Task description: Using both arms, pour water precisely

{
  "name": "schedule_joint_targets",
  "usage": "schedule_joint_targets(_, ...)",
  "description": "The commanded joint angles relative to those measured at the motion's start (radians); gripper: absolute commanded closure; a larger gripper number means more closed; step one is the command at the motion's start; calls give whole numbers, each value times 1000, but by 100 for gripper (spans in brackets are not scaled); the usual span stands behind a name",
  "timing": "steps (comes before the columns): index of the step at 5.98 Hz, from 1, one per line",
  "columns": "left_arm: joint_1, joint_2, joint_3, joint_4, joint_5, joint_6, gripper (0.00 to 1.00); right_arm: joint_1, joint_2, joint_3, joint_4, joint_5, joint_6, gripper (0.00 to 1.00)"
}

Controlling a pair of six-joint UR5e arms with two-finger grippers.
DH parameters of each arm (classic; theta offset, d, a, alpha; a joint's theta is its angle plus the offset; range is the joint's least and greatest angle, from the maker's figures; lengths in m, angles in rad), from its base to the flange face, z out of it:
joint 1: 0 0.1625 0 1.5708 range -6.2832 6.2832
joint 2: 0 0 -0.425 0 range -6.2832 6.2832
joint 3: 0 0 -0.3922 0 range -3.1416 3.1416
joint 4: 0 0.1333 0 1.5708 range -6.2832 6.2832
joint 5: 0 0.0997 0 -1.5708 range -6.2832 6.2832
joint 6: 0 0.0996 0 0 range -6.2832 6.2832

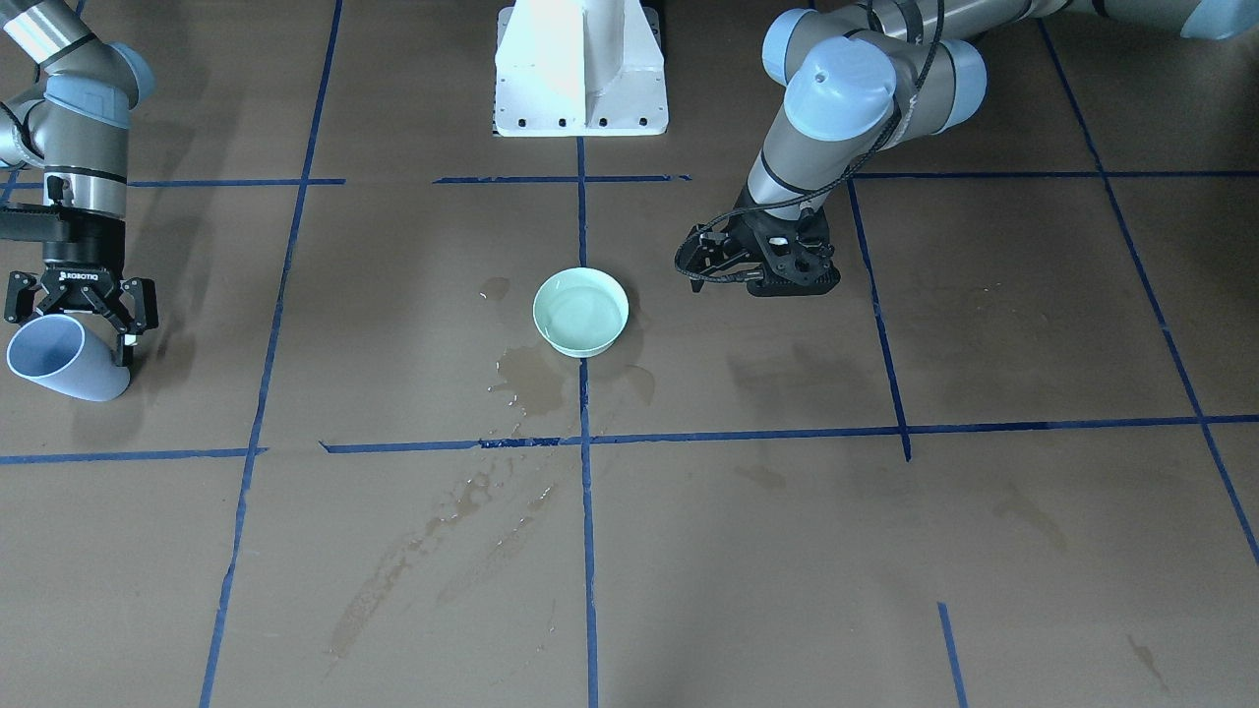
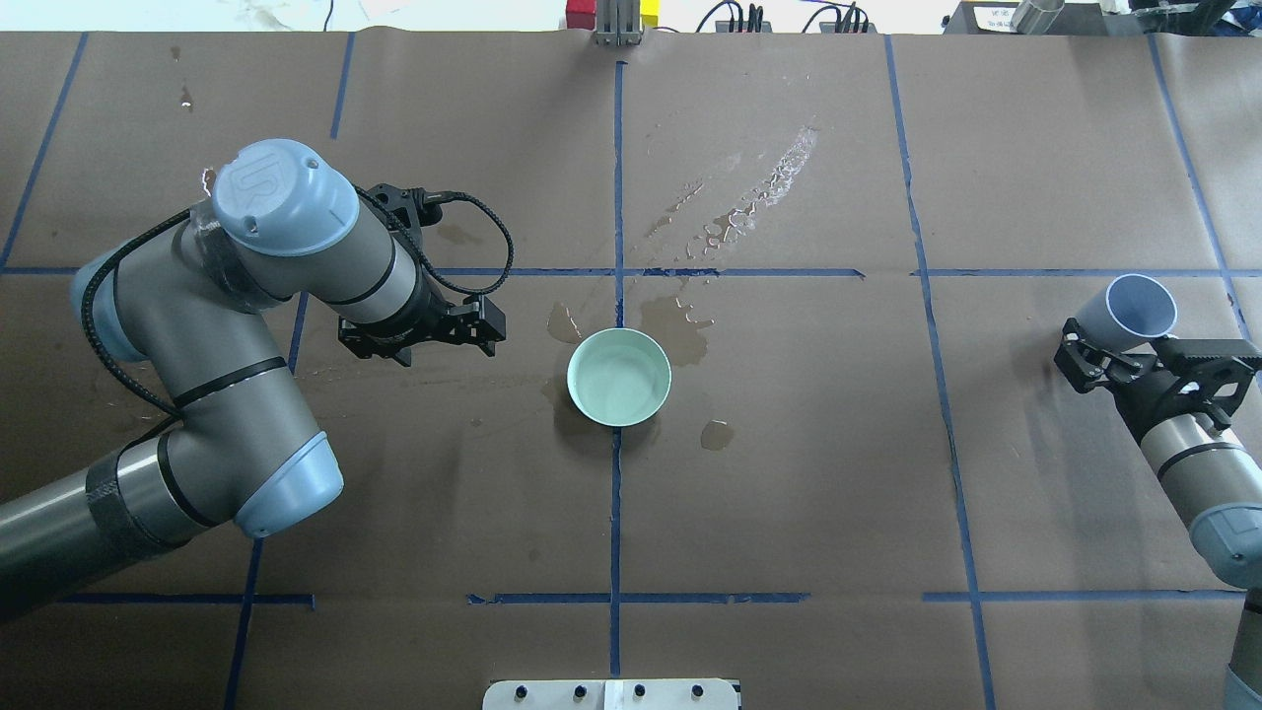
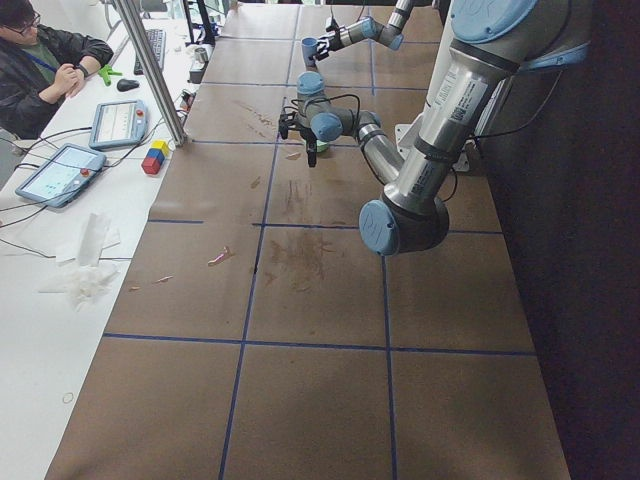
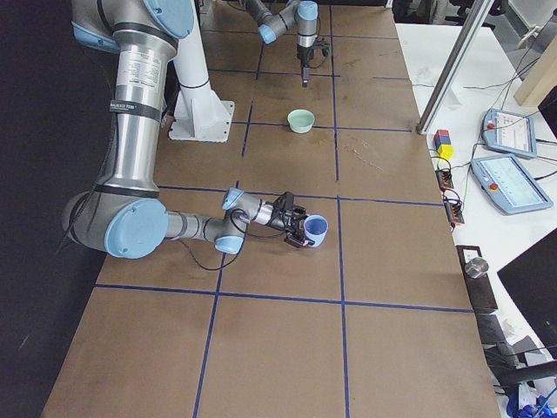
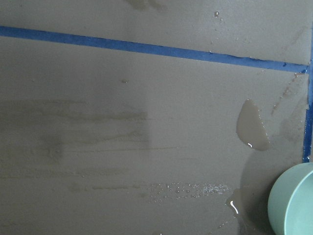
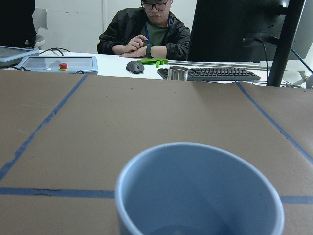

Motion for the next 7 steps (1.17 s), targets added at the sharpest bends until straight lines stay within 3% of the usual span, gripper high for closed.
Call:
schedule_joint_targets(1,2,1,0,0,2,0,0,6,10,-13,-1,-4,-7,0)
schedule_joint_targets(4,2,1,0,0,2,0,0,17,12,-21,0,-4,-10,1)
schedule_joint_targets(5,2,1,0,0,2,2,0,21,12,-21,0,-3,-10,6)
schedule_joint_targets(6,2,1,0,0,2,2,0,26,12,-21,0,-3,-11,35)
schedule_joint_targets(7,2,1,0,0,2,2,0,37,13,-21,0,-1,-32,57)
